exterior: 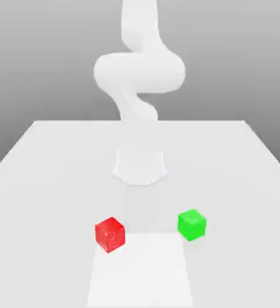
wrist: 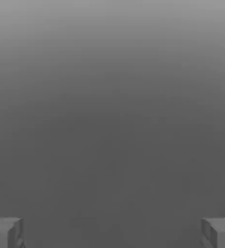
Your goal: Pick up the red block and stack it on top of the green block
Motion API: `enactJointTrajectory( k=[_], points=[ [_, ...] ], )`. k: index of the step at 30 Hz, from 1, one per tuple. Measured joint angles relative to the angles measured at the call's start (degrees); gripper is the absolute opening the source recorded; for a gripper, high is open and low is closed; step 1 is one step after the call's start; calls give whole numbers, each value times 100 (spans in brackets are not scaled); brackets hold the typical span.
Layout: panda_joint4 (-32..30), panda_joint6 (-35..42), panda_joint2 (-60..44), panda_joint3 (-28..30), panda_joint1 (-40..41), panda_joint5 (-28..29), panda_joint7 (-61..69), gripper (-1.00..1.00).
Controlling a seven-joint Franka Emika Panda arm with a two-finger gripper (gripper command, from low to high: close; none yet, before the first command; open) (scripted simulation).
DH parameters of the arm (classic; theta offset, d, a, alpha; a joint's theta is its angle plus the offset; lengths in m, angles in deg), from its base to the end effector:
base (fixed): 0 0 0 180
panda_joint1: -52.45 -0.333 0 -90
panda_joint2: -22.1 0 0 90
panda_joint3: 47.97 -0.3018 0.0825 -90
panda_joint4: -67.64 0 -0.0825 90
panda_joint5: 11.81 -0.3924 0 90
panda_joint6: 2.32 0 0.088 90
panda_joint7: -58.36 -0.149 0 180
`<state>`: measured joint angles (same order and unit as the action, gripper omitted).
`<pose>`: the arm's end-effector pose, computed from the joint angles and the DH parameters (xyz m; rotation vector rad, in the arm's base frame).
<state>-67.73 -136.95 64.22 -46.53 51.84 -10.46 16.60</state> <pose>0.4197 -0.0092 0.6186 -2.5494 0.9786 -0.9678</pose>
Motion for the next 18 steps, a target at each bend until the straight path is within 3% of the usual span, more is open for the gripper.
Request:
enactJointTrajectory(
  k=[10,18],
  points=[
    [-1663,-1355,-1807,866,-241,498,2067,0],
    [-3056,-2703,-3631,1538,-366,344,4305,0]
  ],
)
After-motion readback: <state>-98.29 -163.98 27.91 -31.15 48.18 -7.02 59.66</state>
